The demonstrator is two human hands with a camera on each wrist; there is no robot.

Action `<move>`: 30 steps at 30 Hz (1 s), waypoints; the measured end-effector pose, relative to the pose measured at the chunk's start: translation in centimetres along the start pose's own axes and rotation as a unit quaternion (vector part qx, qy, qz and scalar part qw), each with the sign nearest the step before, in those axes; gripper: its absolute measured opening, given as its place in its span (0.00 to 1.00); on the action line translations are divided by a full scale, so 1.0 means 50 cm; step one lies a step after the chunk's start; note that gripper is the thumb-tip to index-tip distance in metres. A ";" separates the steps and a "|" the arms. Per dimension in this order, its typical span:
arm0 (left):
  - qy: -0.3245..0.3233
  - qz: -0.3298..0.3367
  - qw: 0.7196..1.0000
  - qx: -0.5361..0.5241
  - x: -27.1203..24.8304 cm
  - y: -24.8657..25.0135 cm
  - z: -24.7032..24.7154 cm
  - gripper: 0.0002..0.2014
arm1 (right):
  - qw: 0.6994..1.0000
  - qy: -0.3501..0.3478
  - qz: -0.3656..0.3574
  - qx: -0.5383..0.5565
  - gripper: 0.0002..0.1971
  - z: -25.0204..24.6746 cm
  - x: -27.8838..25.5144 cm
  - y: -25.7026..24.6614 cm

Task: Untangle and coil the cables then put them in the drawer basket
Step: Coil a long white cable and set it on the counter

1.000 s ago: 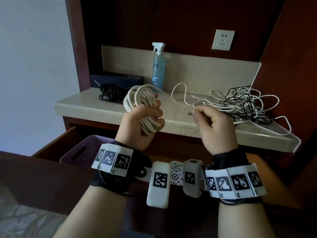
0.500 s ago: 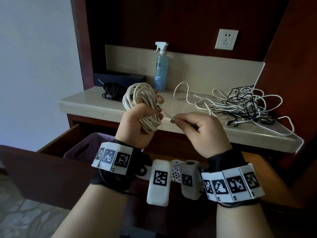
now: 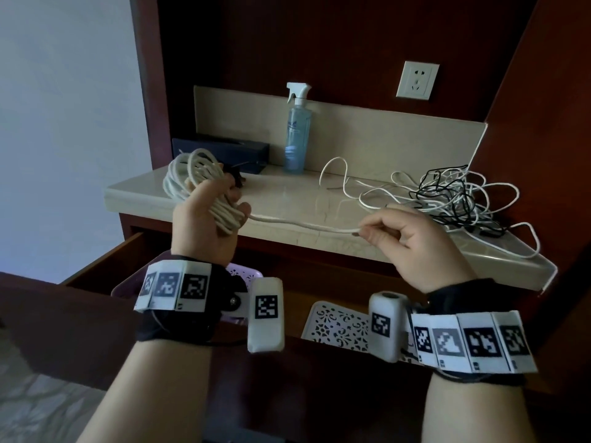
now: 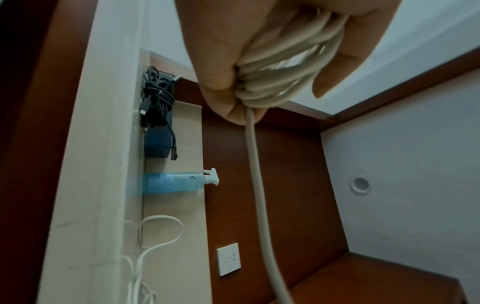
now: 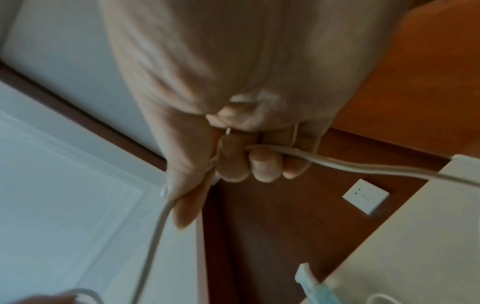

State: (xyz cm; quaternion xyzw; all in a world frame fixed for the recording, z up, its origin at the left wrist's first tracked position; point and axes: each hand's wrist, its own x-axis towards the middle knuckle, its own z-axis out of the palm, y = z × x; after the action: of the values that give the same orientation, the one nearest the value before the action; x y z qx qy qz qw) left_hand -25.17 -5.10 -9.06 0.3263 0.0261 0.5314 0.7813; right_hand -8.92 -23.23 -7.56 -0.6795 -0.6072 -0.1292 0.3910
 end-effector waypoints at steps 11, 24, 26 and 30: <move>-0.170 -0.211 0.918 0.288 -0.043 -0.064 0.022 0.43 | 0.986 0.053 -0.132 0.088 0.04 0.004 0.076 -0.083; -0.259 -0.248 0.895 0.266 -0.040 -0.078 0.026 0.24 | 0.992 0.080 -0.056 0.077 0.10 0.022 0.127 -0.035; -0.290 -0.230 0.912 0.177 -0.034 -0.076 0.025 0.15 | 0.995 0.072 -0.041 0.063 0.10 0.022 0.127 -0.024; -0.246 -0.201 0.947 0.055 -0.015 -0.064 0.024 0.17 | 0.997 0.071 -0.013 0.004 0.08 0.024 0.106 0.014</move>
State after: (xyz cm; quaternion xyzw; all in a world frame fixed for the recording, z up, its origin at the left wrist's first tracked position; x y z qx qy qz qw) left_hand -22.41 -7.05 -10.07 0.4778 -0.0729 0.2646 0.8345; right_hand -7.42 -18.55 -5.18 -0.6590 -0.5871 -0.1800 0.4343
